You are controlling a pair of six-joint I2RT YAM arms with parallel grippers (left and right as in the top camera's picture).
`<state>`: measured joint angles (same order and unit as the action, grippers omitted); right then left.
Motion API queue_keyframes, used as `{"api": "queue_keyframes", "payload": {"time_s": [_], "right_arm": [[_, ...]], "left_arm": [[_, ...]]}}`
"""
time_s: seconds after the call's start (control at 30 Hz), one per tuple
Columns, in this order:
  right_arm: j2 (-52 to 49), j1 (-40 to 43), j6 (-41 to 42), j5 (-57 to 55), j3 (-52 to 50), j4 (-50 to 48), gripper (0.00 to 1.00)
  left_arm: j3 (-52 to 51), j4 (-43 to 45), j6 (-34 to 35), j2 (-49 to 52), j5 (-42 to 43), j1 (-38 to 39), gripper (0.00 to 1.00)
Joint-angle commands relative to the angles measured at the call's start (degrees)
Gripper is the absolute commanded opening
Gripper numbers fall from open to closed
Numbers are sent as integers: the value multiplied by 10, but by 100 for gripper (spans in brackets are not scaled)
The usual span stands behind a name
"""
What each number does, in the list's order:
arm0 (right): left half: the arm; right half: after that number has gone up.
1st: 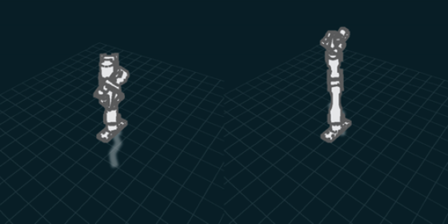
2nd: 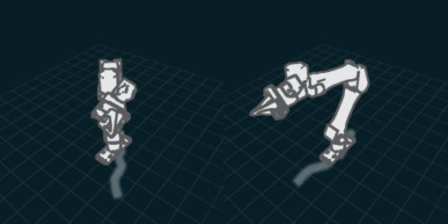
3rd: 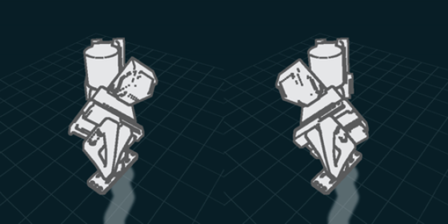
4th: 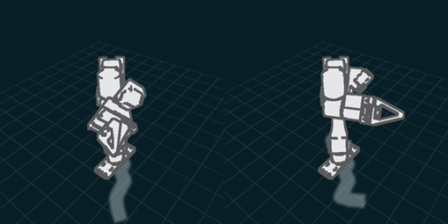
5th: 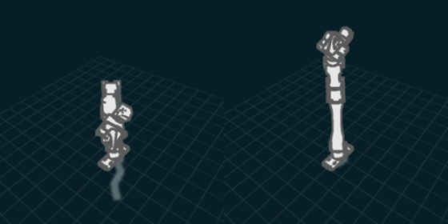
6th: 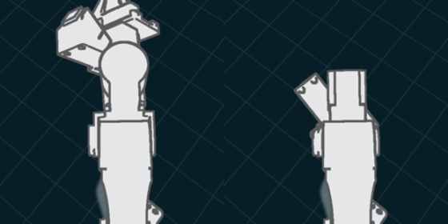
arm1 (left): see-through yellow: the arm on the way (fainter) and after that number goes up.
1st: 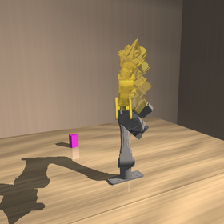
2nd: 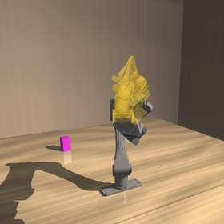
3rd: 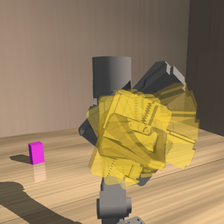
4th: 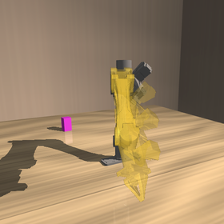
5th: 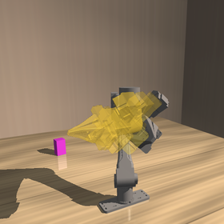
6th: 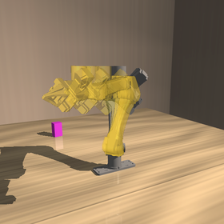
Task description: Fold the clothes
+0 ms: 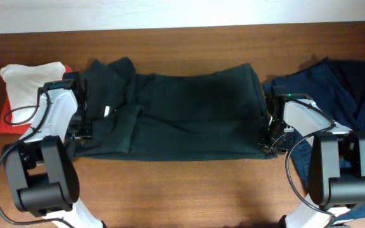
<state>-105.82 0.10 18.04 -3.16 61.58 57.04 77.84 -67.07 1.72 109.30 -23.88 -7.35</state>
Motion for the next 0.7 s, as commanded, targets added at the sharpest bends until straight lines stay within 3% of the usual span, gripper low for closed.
{"api": "queue_keyframes", "payload": {"time_s": [0.0,0.13,0.23,0.27,0.4,0.43,0.47,0.6,0.67], "right_arm": [[-11,0,7,-20,-7,-5,22],[-11,0,2,-20,-7,-5,21],[-11,0,2,-21,-7,-5,22],[-11,0,2,-21,-7,-5,22],[-11,0,2,-21,-7,-5,22],[-10,0,2,-21,-7,-5,22],[-11,0,2,-21,-7,-5,22],[-10,0,2,-20,-7,-5,22],[-11,0,2,-21,-7,-5,22]], "left_arm": [[-9,-26,81,-19,31,1,62],[-94,58,81,-19,-31,0,56],[-108,90,81,-19,-32,-9,42],[-108,91,81,-19,-32,-16,34],[-112,80,81,-19,-25,-31,21],[-112,80,81,-19,-28,-31,7],[-112,79,81,-19,-45,-31,0],[-112,90,81,-19,-216,-36,0],[-111,143,81,-19,-257,-49,0]]}}
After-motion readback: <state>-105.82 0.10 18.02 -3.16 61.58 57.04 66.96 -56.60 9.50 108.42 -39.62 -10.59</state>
